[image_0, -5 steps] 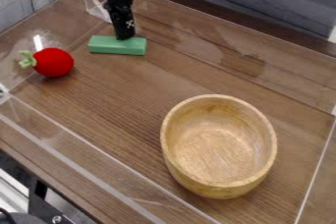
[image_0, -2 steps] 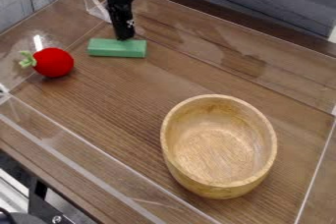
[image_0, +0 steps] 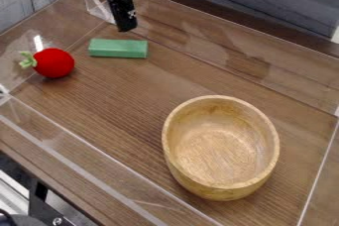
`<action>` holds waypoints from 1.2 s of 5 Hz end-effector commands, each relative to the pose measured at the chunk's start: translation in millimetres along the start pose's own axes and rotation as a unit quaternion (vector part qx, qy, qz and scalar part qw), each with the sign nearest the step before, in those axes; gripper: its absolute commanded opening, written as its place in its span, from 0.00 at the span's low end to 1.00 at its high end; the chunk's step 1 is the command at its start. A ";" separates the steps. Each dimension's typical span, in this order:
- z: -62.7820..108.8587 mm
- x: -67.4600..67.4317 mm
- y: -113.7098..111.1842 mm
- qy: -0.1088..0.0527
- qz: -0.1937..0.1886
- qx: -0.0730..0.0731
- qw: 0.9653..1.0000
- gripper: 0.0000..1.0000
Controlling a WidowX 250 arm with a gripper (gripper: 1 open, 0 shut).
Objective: Put the green block in the brown bowl
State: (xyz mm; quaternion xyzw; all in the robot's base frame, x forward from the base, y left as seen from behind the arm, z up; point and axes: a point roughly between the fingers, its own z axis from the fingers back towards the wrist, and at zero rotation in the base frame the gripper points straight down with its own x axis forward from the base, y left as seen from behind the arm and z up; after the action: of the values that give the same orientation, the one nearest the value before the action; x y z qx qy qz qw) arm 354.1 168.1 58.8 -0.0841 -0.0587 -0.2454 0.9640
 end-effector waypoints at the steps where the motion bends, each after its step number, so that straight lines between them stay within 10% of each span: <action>1: 7.4 -0.1 8.3 -0.008 -0.001 0.021 1.000 1.00; 3: -13.3 -3.7 12.6 0.008 0.006 0.011 1.000 1.00; 4: -20.6 -4.0 14.2 0.014 0.009 0.009 1.000 0.00; 6: -9.7 -2.7 12.0 0.011 0.022 0.013 1.000 0.00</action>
State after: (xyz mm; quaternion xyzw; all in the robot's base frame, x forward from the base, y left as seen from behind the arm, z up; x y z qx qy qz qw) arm 357.8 175.4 33.9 -0.0835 -0.0406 -0.2220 0.9706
